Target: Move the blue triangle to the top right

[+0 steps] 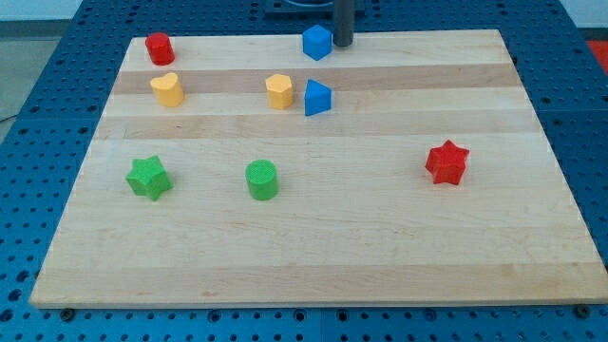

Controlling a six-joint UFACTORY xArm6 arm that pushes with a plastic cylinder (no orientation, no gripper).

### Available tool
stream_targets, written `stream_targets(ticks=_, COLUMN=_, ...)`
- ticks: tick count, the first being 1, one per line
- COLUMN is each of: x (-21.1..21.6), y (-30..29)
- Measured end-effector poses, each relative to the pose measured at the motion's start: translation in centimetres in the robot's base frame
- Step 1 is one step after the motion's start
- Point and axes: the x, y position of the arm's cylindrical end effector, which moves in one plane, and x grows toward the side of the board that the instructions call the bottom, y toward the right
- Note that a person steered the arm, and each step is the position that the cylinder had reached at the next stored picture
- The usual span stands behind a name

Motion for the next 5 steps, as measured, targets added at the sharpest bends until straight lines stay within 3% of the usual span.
stream_targets(ticks=1, x=4.9, y=8.7)
stream_targets(ticks=3, x=21.4, y=22.4)
stream_targets(ticks=4, x=27.0, y=22.9)
stream_targets(ticks=5, x=25.5, y=17.6)
